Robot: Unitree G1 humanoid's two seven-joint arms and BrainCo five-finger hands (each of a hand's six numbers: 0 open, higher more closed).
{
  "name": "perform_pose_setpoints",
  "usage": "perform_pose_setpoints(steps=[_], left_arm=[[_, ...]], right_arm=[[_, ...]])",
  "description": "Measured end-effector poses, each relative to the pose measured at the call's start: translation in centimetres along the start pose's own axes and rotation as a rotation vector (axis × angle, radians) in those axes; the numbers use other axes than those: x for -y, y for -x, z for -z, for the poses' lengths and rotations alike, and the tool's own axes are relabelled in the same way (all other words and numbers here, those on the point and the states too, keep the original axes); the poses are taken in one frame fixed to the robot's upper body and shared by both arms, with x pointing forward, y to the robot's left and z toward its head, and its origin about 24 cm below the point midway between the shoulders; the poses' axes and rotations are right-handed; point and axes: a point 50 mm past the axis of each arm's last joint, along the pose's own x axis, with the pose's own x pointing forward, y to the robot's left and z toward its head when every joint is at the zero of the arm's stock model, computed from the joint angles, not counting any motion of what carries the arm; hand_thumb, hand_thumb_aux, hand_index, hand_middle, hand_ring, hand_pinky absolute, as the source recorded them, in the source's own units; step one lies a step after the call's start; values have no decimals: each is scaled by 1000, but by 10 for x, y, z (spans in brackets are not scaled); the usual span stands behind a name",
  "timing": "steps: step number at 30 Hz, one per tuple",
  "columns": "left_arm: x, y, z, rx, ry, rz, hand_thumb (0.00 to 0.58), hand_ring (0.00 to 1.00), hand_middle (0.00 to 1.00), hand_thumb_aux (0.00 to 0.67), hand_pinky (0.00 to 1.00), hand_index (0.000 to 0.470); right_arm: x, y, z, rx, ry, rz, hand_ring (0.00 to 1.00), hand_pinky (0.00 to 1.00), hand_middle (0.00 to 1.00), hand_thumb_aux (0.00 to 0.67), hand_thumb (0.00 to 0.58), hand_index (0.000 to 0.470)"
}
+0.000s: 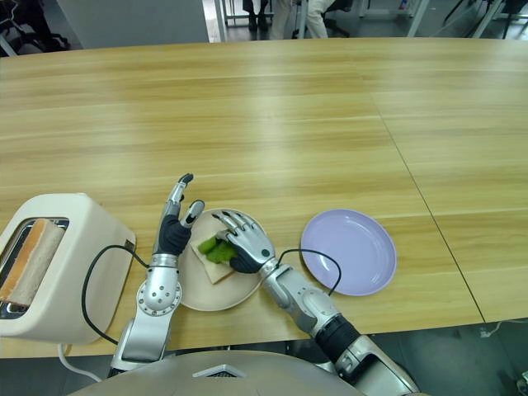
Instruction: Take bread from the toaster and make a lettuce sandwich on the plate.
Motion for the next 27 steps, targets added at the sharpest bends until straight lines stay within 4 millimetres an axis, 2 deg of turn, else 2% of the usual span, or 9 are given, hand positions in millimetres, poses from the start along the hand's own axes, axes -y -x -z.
perform_pose_setpoints(steps=[6, 16, 21, 25, 27], left_arm=[[-4, 1, 2, -3, -2, -12, 0, 0, 0, 0, 0, 0], [-3, 0, 2, 1, 2, -8, 0, 0, 0, 0, 0, 0], [-4, 0, 2, 0, 4, -11, 0, 0, 0, 0, 0, 0], [-6, 0, 2, 1, 5, -15, 0, 0, 0, 0, 0, 0], [-9, 0, 1, 4, 15, -24, 0, 0, 0, 0, 0, 0]], right_arm=[[5, 5, 1, -41, -100, -23, 0, 0, 0, 0, 0, 0], [37, 11, -11, -64, -365, -12, 0, 0, 0, 0, 0, 0], [52, 15, -15, -61, -404, -4, 0, 0, 0, 0, 0, 0], [67, 24, -11, -106, -540, 38, 0, 0, 0, 0, 0, 0], [84, 28, -5, -133, -701, 108, 0, 0, 0, 0, 0, 0]])
